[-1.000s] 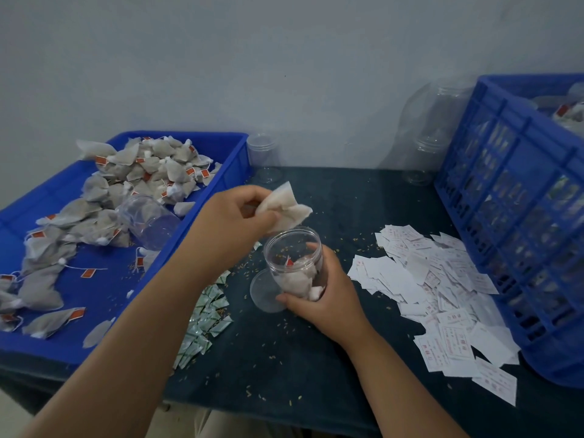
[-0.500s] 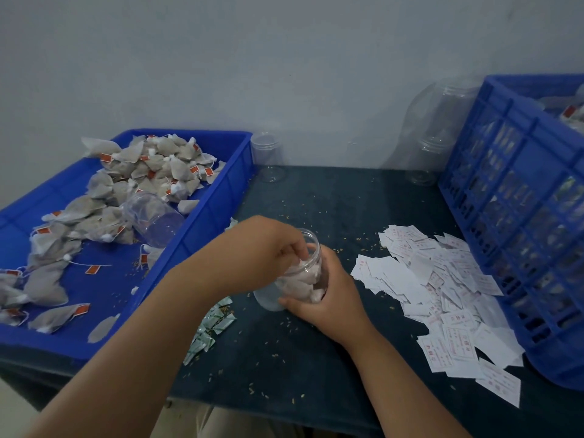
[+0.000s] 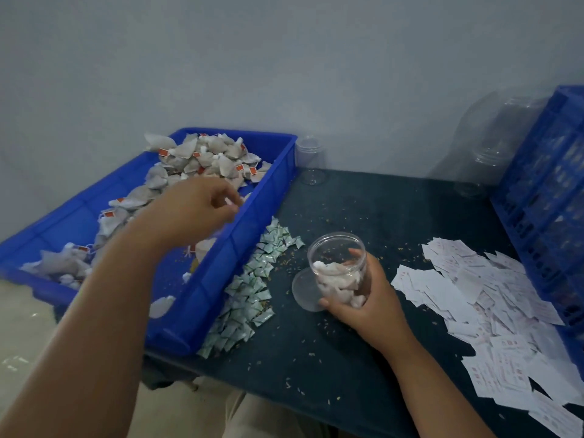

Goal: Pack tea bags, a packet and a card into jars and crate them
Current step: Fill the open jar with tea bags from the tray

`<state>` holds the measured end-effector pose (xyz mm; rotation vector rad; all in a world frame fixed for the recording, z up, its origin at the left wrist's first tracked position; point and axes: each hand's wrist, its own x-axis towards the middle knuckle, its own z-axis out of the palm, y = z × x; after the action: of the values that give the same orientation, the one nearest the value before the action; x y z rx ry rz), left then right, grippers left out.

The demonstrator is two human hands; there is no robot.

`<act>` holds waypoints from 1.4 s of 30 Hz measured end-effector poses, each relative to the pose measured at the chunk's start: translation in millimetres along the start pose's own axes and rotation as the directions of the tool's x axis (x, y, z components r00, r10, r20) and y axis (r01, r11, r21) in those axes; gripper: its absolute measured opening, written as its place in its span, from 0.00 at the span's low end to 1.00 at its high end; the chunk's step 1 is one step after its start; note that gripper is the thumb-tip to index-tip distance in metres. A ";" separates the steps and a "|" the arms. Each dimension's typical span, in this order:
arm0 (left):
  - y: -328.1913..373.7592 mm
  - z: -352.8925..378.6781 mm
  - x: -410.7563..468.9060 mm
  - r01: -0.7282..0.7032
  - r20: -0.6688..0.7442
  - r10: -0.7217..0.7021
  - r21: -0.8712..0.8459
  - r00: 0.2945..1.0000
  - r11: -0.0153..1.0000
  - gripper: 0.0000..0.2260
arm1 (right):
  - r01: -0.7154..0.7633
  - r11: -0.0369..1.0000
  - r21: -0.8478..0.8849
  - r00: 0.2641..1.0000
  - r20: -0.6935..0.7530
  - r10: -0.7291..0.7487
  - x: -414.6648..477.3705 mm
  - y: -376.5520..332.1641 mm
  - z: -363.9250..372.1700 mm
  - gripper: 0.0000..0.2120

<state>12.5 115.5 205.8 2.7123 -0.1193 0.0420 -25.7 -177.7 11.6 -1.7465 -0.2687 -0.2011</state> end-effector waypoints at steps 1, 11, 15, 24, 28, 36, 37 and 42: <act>-21.9 -6.5 1.3 0.089 0.080 -0.104 0.171 0.991 0.981 0.08 | 0.004 1.000 0.007 1.000 -0.002 -0.004 -0.6 -0.6 -0.6 0.38; -116.9 49.3 -8.5 0.129 0.415 -0.336 0.453 0.846 0.882 0.14 | 0.020 0.999 -0.032 0.999 0.031 -0.019 -3.7 -6.7 3.2 0.39; -118.1 50.6 -2.7 0.066 0.378 -0.215 0.371 0.900 0.926 0.05 | 0.019 0.999 -0.027 0.999 0.034 -0.018 -2.9 -8.7 4.8 0.39; -117.0 38.5 8.2 0.275 -0.068 -0.292 -0.191 0.954 0.942 0.06 | 0.026 0.999 -0.023 0.999 0.024 -0.025 -3.4 -7.7 4.7 0.42; -116.0 31.4 26.5 0.346 0.239 -0.392 0.211 0.888 0.914 0.13 | 0.007 1.000 -0.014 1.000 0.020 -0.007 -1.6 -7.8 4.2 0.42; -117.5 48.3 31.7 0.323 0.268 -0.371 0.209 0.889 0.923 0.13 | -0.020 1.000 0.003 1.000 0.015 0.020 -1.5 -8.4 3.7 0.38; -118.4 48.5 32.7 0.317 0.262 -0.354 0.172 0.898 0.933 0.13 | -0.020 1.000 0.002 1.000 0.016 0.020 -1.1 -8.2 3.5 0.38; -120.6 56.6 34.8 0.305 0.172 -0.311 0.063 0.935 0.950 0.14 | -0.023 1.000 -0.004 1.000 0.020 0.024 -0.7 -5.8 2.4 0.38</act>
<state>58.7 198.7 106.2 2.7328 0.2585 -0.2964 -28.1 -174.4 16.4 -1.7551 -0.2623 -0.1674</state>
